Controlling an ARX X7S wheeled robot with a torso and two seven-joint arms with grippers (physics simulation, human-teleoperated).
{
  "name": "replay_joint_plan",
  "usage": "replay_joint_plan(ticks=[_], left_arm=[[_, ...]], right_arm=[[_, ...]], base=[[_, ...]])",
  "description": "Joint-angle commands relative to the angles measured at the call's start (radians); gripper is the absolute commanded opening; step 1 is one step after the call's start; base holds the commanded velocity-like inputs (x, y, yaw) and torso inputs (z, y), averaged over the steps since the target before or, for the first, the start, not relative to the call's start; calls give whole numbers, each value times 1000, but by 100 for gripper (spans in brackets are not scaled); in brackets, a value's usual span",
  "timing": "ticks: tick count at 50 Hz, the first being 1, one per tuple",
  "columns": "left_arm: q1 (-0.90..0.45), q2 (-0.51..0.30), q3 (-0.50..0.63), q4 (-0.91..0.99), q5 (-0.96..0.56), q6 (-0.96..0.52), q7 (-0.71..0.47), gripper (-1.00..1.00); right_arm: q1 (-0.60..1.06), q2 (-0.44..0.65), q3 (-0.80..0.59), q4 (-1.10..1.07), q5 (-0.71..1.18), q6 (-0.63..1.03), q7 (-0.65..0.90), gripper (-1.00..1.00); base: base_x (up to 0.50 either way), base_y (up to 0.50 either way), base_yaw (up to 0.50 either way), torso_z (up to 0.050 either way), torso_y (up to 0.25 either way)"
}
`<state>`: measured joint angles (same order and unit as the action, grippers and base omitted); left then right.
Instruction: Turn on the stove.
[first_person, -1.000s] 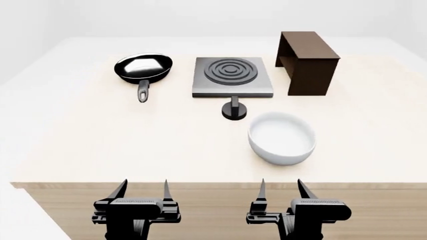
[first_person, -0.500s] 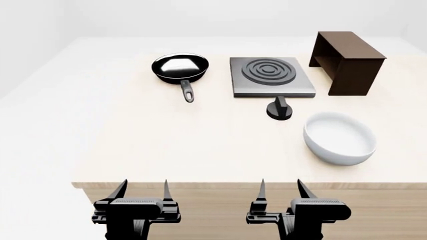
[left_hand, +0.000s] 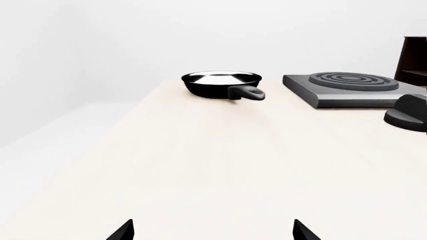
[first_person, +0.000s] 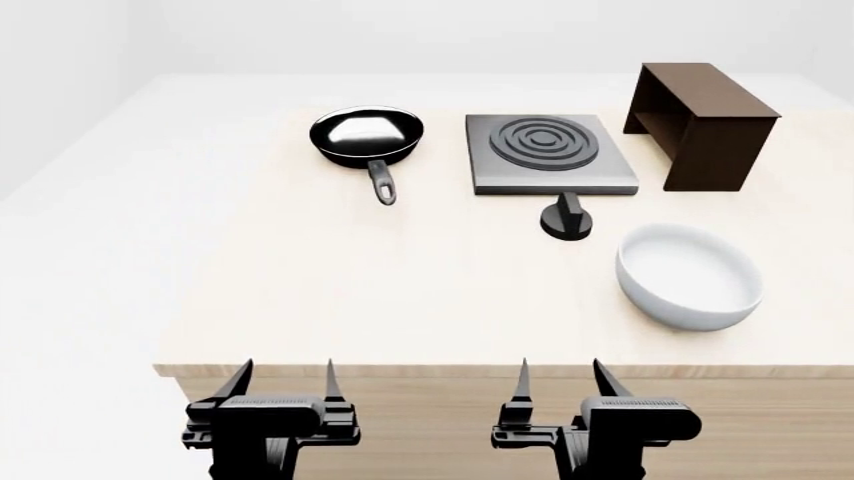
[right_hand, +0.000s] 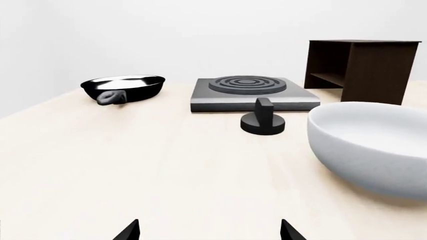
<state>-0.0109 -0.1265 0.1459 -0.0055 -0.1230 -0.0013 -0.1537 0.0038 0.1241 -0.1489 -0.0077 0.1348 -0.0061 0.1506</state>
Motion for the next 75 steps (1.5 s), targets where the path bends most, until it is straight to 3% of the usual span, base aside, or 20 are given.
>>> replay_joint_plan(ticks=[1,19,57,75], left_arm=[[0,112,-131,4,122,-50,113,100],[-3,68,-80,16,79,-71,60,100],[-6,24,-28,14,32,-63,9,100],[-5,8,-10,22,15,-65,-11,100]], right_arm=[[-13,-110,129,-6,-107,6,-129,100],[-17,-59,67,-4,-65,-6,-97,100],[-11,-18,18,0,-36,-9,-34,100],[-14,-1,-3,-4,-15,-20,-25,100]], base=[[0,0,0,0,0],[5,0,0,0,0],[492,0,0,0,0],[7,0,0,0,0]])
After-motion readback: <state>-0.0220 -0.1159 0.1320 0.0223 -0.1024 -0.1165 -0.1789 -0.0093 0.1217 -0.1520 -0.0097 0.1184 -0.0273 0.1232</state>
